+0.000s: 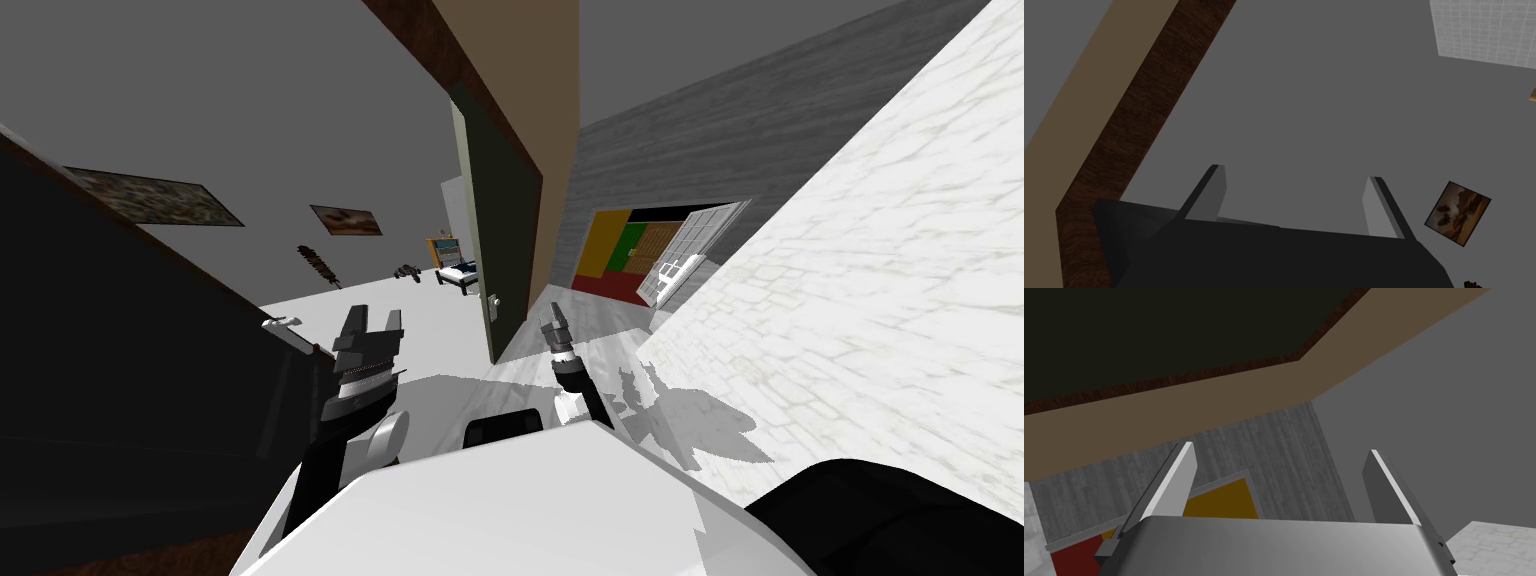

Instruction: Push the door open

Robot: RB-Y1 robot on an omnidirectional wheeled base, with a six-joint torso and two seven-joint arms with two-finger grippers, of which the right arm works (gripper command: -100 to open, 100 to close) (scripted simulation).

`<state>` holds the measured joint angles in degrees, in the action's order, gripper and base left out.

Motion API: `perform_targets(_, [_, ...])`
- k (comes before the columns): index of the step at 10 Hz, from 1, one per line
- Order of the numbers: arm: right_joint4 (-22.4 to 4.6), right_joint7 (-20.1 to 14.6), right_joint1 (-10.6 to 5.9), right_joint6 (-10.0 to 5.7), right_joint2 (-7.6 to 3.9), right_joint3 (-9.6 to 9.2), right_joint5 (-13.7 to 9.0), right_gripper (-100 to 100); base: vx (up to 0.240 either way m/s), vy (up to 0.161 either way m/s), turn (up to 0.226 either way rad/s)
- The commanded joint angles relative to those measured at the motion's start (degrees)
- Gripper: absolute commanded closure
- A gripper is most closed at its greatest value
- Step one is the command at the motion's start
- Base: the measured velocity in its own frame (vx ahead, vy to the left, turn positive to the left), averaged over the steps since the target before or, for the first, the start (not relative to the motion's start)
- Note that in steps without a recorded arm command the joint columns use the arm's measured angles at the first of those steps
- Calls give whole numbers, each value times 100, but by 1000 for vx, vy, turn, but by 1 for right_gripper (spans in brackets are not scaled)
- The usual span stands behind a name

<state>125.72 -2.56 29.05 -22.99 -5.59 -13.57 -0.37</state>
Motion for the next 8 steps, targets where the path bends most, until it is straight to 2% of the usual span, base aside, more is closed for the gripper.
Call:
perform_targets(1, [-108,19,-25,-13,-74,-164,10,-100,128,-44,2])
perform_targets(2, [-221,32,-57,-16,-172,-341,13,-100,152,-65,5])
perform_targets(8, [-573,73,-157,-22,-477,-896,24,-100,109,-45,5])
